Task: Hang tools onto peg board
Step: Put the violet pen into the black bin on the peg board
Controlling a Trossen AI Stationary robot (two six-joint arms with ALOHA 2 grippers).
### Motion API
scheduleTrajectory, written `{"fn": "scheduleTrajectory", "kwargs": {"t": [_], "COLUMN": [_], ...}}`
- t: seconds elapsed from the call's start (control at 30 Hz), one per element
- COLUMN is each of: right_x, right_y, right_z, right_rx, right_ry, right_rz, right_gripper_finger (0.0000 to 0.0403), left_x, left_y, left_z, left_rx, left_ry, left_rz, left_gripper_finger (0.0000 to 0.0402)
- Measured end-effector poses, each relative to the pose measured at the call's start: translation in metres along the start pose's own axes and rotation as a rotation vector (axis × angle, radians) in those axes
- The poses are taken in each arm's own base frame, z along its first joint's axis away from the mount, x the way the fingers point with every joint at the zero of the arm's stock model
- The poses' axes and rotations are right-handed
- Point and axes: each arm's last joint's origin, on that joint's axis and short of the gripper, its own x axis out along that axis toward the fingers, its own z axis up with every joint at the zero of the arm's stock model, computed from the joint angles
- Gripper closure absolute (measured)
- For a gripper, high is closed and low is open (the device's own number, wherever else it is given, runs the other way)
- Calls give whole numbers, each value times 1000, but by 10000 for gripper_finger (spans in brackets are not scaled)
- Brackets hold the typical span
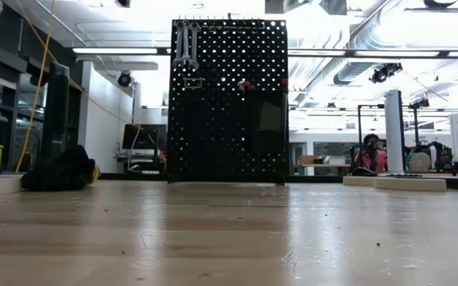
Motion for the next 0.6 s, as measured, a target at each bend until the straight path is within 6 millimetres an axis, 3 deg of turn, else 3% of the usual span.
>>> {"fn": "scheduleTrajectory", "kwargs": {"t": [0.13, 0.27, 0.4, 0.6], "right_x": [-14, -24, -25, -15], "right_y": [-22, -33, -24, 16], "right_z": [-41, -65, -77, -116], "right_rx": [353, 548, 769, 1149], "right_ry": [175, 269, 113, -245], "right_rz": [177, 160, 175, 129], "right_gripper_finger": [392, 392, 392, 392], "left_x": [-20, -27, -18, -10], "left_y": [11, 18, 29, 40], "left_z": [6, 0, -23, -75], "left_rx": [179, 349, 436, 403], "left_ry": [29, 62, 94, -1], "left_rz": [114, 178, 219, 81], "left_gripper_finger": [268, 268, 268, 268]}}
